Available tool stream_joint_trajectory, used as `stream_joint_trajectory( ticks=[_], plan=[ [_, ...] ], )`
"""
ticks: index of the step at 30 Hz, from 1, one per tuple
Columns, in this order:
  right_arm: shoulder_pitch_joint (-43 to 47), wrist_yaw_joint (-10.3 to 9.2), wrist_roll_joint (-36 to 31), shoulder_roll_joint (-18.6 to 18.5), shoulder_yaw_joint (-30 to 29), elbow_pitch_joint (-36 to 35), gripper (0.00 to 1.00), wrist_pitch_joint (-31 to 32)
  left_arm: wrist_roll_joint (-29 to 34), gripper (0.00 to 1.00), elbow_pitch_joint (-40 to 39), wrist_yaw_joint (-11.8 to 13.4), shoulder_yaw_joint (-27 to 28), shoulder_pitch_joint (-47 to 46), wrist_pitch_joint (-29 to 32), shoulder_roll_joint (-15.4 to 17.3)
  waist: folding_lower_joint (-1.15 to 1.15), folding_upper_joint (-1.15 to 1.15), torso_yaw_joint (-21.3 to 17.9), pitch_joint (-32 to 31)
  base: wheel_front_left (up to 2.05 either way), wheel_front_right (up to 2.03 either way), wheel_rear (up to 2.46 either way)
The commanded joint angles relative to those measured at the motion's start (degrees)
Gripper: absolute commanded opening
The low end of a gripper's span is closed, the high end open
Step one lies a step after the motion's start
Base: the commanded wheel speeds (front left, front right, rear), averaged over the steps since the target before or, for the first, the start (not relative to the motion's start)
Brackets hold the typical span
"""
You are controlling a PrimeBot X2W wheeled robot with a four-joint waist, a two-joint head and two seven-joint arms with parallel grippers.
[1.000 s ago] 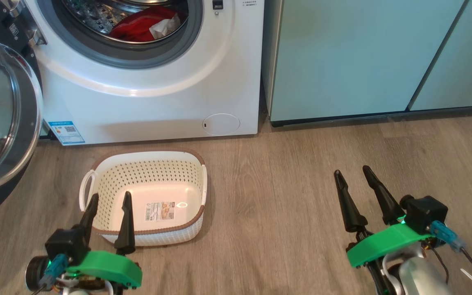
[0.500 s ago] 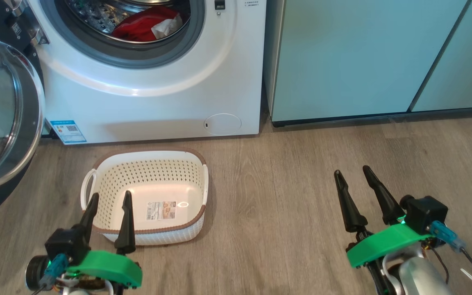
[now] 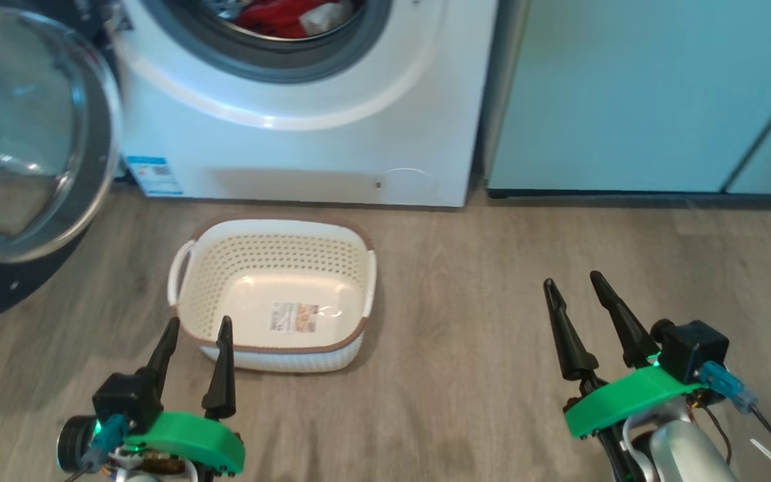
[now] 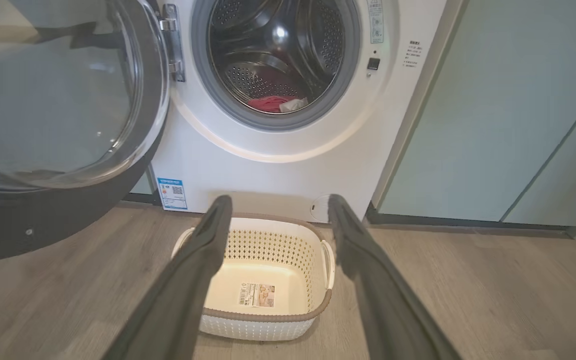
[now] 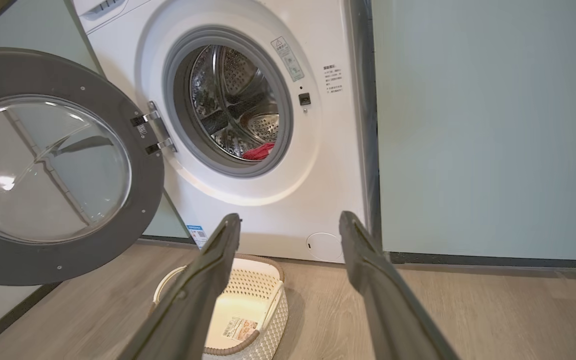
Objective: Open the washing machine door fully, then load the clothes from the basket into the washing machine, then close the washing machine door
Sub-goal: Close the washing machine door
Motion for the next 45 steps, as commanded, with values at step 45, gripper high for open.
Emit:
stream_joint_trajectory(
  ticks=[45],
  plan=[
    [-1.44,0.00,4.75,-0.08,6.49,-0.10,1.00,-0.53,3.11,1.00,-3.31,0.14,7.34,0.47,-0.28,0.21,0.00,0.00,29.31,-2.97,0.00,0.00,0.00]
  ],
)
